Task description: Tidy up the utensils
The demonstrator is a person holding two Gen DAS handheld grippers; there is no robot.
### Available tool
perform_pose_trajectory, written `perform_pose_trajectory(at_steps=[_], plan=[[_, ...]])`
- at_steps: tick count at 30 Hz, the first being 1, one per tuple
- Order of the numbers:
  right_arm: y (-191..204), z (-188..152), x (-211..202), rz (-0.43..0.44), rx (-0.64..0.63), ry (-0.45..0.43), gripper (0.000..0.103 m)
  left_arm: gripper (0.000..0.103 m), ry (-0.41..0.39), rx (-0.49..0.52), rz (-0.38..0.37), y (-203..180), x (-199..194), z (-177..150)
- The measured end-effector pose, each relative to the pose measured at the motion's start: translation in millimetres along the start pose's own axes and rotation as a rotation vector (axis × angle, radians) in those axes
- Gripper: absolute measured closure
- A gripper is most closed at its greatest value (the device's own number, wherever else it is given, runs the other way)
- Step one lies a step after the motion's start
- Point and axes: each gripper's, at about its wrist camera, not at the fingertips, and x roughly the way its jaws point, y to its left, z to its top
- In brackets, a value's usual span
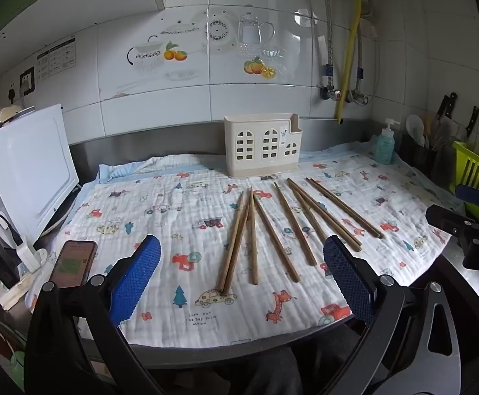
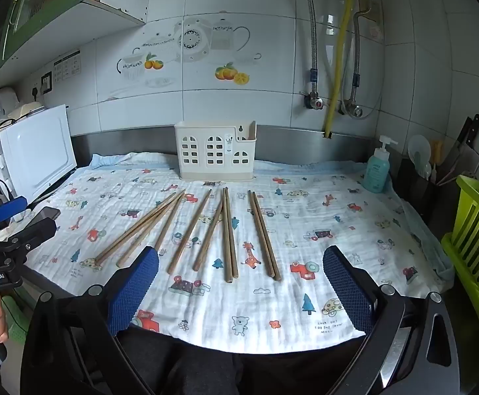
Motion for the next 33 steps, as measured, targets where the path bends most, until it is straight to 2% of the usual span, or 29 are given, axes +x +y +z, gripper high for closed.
perform_pose_trajectory(at_steps=[33], plan=[[1.1, 1.0, 3.9, 0.004, -0.004, 0.008, 0.006, 0.005, -0.009, 0.016, 0.016, -1.3, 2.4, 0.3]])
